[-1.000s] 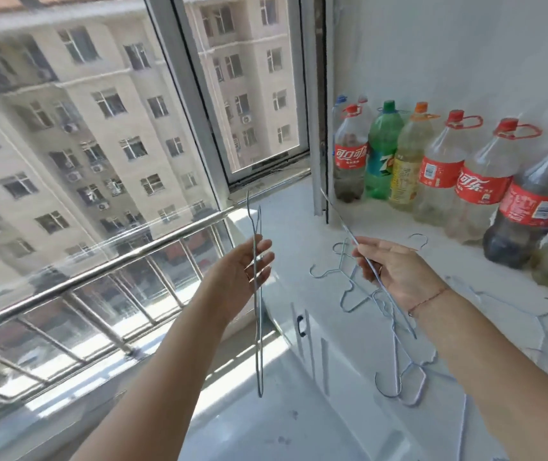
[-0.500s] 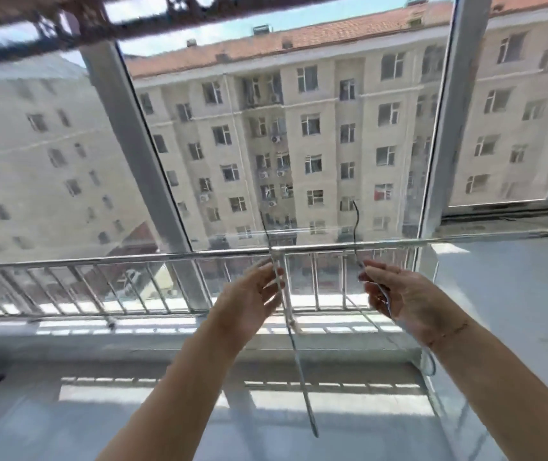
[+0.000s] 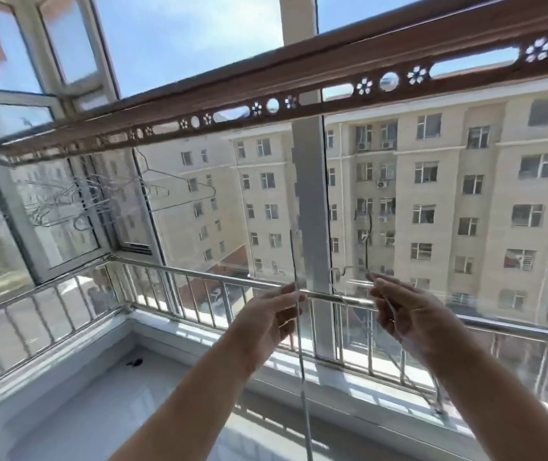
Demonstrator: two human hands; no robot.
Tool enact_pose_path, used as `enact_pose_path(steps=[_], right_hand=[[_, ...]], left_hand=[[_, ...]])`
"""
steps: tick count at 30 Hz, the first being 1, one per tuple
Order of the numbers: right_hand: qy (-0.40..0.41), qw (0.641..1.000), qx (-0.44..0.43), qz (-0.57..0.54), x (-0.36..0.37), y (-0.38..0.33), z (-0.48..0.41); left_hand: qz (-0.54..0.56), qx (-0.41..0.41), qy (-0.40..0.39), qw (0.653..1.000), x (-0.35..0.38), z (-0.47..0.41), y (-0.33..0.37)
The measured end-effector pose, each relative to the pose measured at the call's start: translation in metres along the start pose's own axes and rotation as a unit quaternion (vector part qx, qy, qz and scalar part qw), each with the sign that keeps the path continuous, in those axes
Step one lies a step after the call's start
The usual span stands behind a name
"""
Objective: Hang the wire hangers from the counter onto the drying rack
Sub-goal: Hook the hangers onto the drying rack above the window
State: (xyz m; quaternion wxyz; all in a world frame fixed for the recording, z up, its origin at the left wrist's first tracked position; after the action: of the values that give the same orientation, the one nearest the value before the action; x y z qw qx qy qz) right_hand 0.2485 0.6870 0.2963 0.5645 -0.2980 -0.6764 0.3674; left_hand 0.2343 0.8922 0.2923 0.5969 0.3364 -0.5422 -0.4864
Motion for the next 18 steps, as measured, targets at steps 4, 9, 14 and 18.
enact_pose_path(steps=[4,9,14,18], right_hand=[[-0.039,0.998,-0.033,0.022,0.061,0.005,-0.041],[-0.097,0.992,-0.067,0.050,0.128,0.007,-0.099],[-0.124,0.986,-0.093,0.056,0.182,0.015,-0.162],[-0.141,0.982,-0.114,0.054,0.219,0.021,-0.203]], left_hand=[[0.014,0.035,0.008,0.999,-0.040,-0.013,0.049],[0.032,0.084,0.012,0.996,-0.083,-0.039,0.110],[0.047,0.135,0.034,0.989,-0.121,-0.063,0.165],[0.038,0.160,0.061,0.984,-0.149,-0.082,0.202]])
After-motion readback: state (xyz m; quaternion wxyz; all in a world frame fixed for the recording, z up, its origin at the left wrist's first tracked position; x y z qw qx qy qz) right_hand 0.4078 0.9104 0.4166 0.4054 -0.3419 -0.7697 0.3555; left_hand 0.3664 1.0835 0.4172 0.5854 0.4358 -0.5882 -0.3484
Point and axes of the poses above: each hand's wrist, its own z-axis away from the middle knuckle, its own x-axis out of the palm, y = z × x, the point moved 5 cm from there along -z, towards the middle knuckle, and after that the axes turned 6 degrees about -x, right-handed, at the moved point
